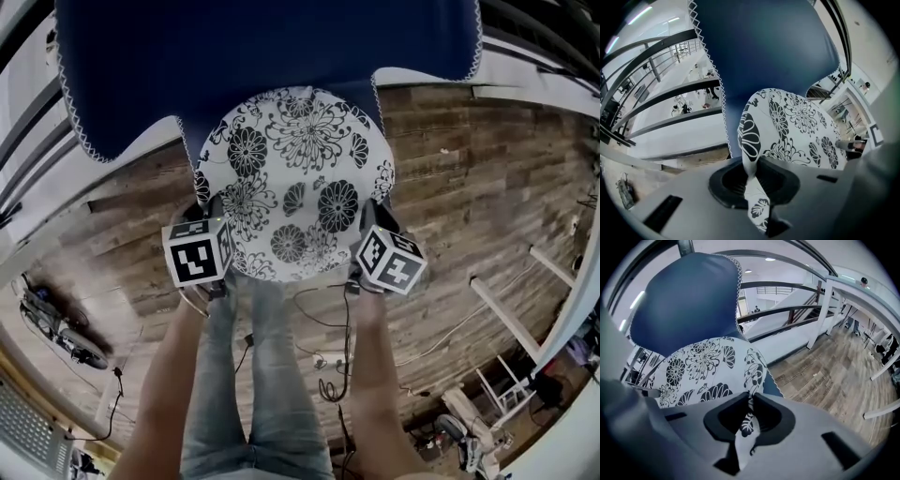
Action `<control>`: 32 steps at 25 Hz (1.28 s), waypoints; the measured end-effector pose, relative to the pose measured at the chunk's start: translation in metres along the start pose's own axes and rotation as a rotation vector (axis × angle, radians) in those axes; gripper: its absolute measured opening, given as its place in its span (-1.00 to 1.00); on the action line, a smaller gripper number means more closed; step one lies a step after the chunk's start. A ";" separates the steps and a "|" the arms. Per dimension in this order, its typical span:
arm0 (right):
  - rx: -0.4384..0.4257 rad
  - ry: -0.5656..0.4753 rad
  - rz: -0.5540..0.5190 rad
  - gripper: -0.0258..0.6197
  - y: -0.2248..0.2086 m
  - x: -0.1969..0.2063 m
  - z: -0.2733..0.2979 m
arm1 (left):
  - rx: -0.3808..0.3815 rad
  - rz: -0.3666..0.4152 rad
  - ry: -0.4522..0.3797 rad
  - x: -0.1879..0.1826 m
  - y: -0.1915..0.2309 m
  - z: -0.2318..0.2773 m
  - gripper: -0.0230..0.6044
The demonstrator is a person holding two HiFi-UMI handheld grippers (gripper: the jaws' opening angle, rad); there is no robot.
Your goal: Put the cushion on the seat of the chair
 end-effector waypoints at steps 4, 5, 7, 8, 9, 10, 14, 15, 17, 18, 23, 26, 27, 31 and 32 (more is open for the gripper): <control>-0.011 0.000 0.011 -0.73 -0.003 0.001 0.000 | -0.007 -0.010 0.001 0.001 0.001 0.001 -0.78; -0.013 -0.001 0.014 -0.72 -0.004 0.001 0.000 | -0.010 -0.012 0.003 0.001 0.002 0.001 -0.75; -0.016 -0.004 0.022 -0.69 -0.005 0.002 0.000 | -0.015 -0.013 0.005 0.001 0.004 0.003 -0.71; -0.016 -0.007 0.028 -0.69 -0.006 0.002 0.000 | -0.018 -0.013 0.006 0.001 0.005 0.004 -0.68; -0.015 -0.010 0.033 -0.68 -0.007 0.002 0.000 | -0.021 -0.012 0.007 0.002 0.006 0.004 -0.66; -0.014 -0.013 0.037 -0.67 -0.007 0.002 0.000 | -0.025 -0.011 0.007 0.002 0.007 0.005 -0.63; -0.006 -0.025 0.048 -0.58 -0.010 0.004 -0.001 | -0.041 -0.015 0.010 0.003 0.013 0.007 -0.46; -0.005 -0.029 0.053 -0.54 -0.011 0.005 -0.001 | -0.040 -0.021 0.009 0.003 0.015 0.008 -0.43; -0.002 -0.036 0.061 -0.46 -0.013 0.005 -0.003 | -0.039 -0.038 0.003 0.004 0.020 0.007 -0.39; -0.001 -0.039 0.065 -0.42 -0.014 0.005 -0.005 | -0.040 -0.046 -0.002 0.004 0.022 0.006 -0.37; 0.012 -0.066 0.082 -0.30 -0.016 0.006 -0.016 | -0.077 -0.089 -0.019 0.003 0.034 -0.001 -0.23; 0.023 -0.084 0.089 -0.27 -0.015 0.009 -0.027 | -0.064 -0.099 -0.029 0.005 0.037 -0.009 -0.23; 0.026 -0.091 0.090 -0.27 -0.013 0.010 -0.031 | -0.057 -0.102 -0.035 0.006 0.038 -0.013 -0.23; 0.030 -0.126 0.091 -0.26 -0.005 0.014 -0.053 | -0.036 -0.118 -0.078 0.003 0.043 -0.037 -0.23; 0.032 -0.135 0.092 -0.26 -0.003 0.015 -0.062 | -0.032 -0.121 -0.091 0.003 0.045 -0.046 -0.23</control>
Point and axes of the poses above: the fingertips, and each gripper's own axes: z forward along the fingers, y to its left, x out of its underside, the point moved 8 cm from there along -z, backward along the fingers, and after that the axes turned 13 degrees about -x, right-handed, at the moved point
